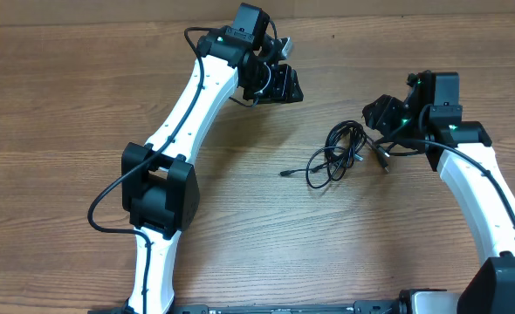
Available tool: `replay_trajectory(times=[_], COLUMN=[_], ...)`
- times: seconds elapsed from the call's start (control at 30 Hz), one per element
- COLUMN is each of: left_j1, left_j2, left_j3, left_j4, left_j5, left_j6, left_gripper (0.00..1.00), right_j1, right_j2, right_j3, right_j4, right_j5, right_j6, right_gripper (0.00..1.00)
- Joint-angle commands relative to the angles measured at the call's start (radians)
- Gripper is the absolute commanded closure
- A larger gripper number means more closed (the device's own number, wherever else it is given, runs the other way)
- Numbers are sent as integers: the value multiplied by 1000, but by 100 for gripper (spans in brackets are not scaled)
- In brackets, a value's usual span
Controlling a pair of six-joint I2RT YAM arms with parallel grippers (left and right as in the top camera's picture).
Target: Untangle cables
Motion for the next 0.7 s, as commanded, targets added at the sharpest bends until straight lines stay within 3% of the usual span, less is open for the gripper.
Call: replay_trajectory(times=[0.0, 0.07, 0.2, 0.43, 0.67], left_j1=[0, -1, -2, -2, -2], left_j2=[-37, -37, -37, -37, -37], left_j3=[23, 23, 23, 23, 23], left_j4=[1, 1, 1, -3, -2], left_j5=[-2, -2, -2, -2, -2], left_j6=[8, 7, 7, 8, 8], left_gripper=[51, 51, 51, 51, 50], right_j1=[31, 55, 111, 140, 140], right_j2=[17, 33, 74, 134, 178], right_j3=[12, 12, 11, 11, 11], right_j4=[5, 11, 26, 10, -43], right_j5=[-67, -69, -56, 148, 188], right_j6=[-62, -64, -123, -122, -121], right_gripper=[48, 54, 57, 58, 59])
